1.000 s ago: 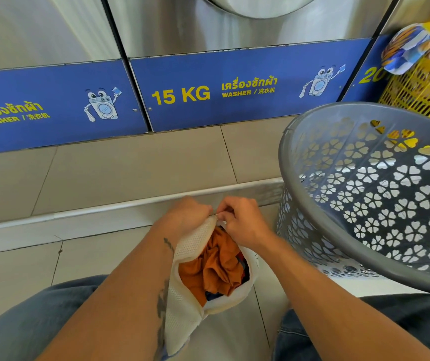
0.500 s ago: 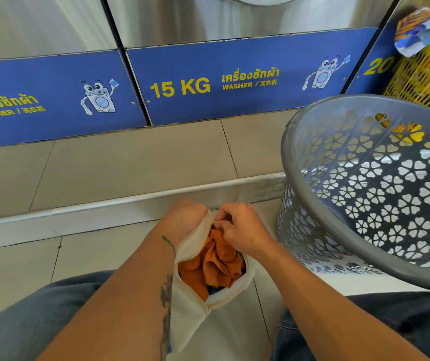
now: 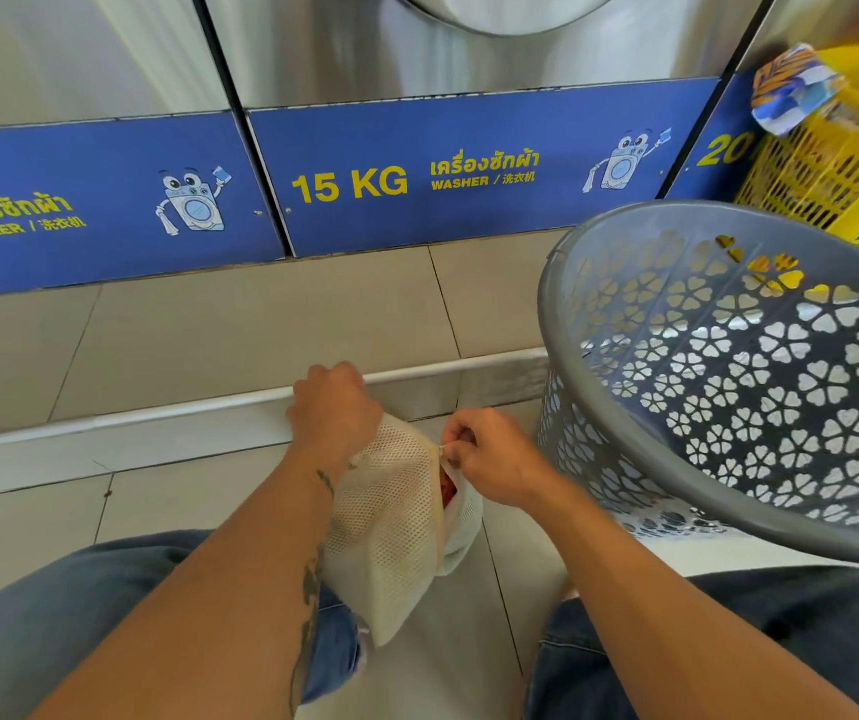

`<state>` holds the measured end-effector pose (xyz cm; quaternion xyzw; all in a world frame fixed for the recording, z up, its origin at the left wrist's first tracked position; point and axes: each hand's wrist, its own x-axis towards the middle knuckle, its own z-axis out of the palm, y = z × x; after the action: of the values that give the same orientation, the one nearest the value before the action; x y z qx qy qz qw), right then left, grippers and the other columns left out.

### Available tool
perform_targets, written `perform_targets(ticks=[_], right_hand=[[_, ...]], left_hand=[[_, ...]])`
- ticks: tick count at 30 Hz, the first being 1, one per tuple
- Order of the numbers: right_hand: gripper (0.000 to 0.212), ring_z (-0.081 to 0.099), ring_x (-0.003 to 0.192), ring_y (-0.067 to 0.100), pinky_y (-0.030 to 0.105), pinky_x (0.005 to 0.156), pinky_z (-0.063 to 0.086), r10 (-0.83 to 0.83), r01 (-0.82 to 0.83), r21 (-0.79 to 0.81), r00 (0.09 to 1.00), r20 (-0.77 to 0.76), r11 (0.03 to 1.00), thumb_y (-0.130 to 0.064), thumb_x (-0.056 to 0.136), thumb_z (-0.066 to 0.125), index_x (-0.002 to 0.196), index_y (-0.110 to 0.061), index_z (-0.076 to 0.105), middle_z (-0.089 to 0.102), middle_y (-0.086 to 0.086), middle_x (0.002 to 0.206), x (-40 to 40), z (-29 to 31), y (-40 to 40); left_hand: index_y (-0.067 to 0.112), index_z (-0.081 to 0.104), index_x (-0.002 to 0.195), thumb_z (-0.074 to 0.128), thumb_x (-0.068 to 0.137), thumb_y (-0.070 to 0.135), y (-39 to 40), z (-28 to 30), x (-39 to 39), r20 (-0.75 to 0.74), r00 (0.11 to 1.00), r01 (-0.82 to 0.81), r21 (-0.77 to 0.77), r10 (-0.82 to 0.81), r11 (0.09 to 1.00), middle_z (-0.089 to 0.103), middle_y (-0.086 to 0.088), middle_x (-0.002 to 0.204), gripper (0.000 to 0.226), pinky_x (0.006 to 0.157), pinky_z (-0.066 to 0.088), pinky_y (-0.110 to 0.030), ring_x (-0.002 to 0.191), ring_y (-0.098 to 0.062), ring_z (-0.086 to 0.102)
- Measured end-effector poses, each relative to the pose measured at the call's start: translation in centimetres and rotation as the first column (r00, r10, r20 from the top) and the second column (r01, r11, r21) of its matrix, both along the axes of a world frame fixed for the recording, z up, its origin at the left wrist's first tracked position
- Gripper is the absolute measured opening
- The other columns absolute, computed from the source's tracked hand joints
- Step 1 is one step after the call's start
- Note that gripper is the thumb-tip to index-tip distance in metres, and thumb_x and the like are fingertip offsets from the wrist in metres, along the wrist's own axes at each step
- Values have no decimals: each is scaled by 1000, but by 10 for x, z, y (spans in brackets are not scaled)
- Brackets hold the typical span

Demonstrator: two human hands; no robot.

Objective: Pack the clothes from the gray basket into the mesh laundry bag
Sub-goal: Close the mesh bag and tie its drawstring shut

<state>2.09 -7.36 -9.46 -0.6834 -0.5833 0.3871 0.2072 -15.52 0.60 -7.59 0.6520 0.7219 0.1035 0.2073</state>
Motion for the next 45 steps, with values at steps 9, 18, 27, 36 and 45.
perform_targets(ticks=[9, 18, 27, 36, 45], right_hand=[[10, 69, 75, 17, 31, 65, 56, -72, 73, 1, 996, -43, 997, -16, 86, 71, 77, -20, 68, 71, 1, 77, -9, -6, -18], [19, 58, 70, 11, 25, 61, 45, 1, -2, 17, 997, 76, 1000, -9, 90, 64, 77, -22, 62, 61, -9, 74, -14, -13, -21], [12, 65, 71, 12, 23, 62, 50, -178, 177, -18, 981, -80, 984, -15, 88, 72, 79, -19, 66, 68, -3, 77, -13, -8, -38], [10, 67, 81, 14, 33, 76, 59, -140, 140, -22, 989, -45, 990, -14, 85, 71, 78, -21, 70, 70, -4, 82, -22, -3, -46], [8, 63, 73, 11, 33, 73, 59, -30, 29, 29, 998, 60, 999, -14, 88, 68, 83, -19, 69, 65, -10, 75, -25, -16, -43]], left_hand=[[40, 69, 85, 59, 83, 34, -36, -7, 11, -178, 887, 410, -121, -426, 904, 54, 16, 116, 11, 104, 13, -54, 120, -18, 35], [35, 70, 94, 58, 85, 21, -26, -13, 0, -253, 925, 312, 75, -285, 947, 49, 5, 119, 21, 109, 13, -63, 120, -24, 36], [32, 55, 128, 48, 90, 18, -61, 11, 0, -28, 869, 485, -143, -494, 863, 63, -4, 121, 41, 85, 49, -35, 102, -24, 59], [35, 47, 135, 45, 96, 21, -85, -13, -19, 31, 818, 570, -179, -574, 802, 64, -3, 123, 42, 89, 51, -39, 100, -23, 61], [29, 62, 83, 46, 90, 17, -51, -23, -3, 113, 940, 320, 20, -321, 947, 68, -4, 87, 21, 69, 51, -36, 77, -23, 60]])
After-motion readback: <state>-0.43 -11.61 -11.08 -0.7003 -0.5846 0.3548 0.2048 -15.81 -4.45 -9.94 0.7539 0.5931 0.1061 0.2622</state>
